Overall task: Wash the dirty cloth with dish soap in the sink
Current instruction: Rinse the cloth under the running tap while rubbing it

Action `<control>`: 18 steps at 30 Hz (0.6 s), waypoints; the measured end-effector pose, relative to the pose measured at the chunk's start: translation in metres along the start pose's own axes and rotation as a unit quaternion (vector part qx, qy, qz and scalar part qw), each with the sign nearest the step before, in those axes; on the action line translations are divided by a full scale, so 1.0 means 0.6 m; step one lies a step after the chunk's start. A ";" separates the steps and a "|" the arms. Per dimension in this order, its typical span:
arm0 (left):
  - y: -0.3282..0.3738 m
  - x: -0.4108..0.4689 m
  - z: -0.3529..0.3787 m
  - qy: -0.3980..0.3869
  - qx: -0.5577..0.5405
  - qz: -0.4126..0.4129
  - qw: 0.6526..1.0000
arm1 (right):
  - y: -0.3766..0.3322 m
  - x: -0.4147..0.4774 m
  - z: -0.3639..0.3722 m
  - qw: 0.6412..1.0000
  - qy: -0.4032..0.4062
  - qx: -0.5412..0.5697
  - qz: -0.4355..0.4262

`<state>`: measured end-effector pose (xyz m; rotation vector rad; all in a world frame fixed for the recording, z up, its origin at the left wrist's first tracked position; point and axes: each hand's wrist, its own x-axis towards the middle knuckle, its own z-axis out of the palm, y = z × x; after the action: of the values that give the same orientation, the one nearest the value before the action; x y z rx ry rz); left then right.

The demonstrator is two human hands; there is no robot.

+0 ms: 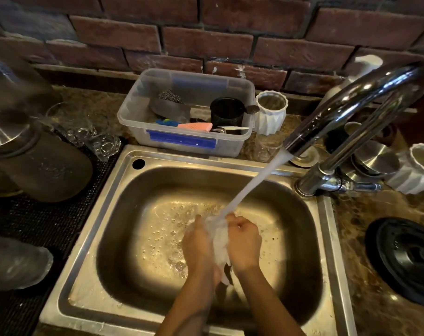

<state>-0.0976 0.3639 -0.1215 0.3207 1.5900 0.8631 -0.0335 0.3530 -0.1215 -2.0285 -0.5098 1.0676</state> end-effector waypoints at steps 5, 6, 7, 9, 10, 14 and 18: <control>0.023 0.038 -0.026 0.034 0.069 0.120 0.990 | 0.001 -0.031 0.010 0.995 -0.068 -0.052 -0.048; 0.022 0.032 -0.027 0.021 0.074 0.127 0.989 | -0.002 -0.031 0.013 0.996 -0.063 -0.045 -0.048; 0.016 0.028 -0.025 0.018 0.087 0.123 0.988 | -0.005 -0.022 0.014 0.998 -0.047 -0.033 -0.036; 0.007 0.018 -0.013 0.020 0.084 0.111 0.990 | -0.009 0.000 0.010 0.999 -0.021 -0.022 -0.011; 0.009 0.018 -0.013 0.028 0.075 0.107 0.991 | -0.008 0.003 0.009 0.999 -0.032 -0.038 -0.005; 0.025 0.042 -0.017 0.033 0.055 0.116 0.991 | -0.004 -0.017 0.018 0.995 -0.087 -0.045 -0.021; 0.018 0.003 -0.004 -0.036 0.106 0.123 0.986 | -0.005 0.011 0.011 0.998 -0.058 -0.035 0.003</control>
<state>-0.1031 0.3717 -0.1152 0.7052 1.5982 0.8596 -0.0354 0.3621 -0.1248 -2.0369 -0.6098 1.1918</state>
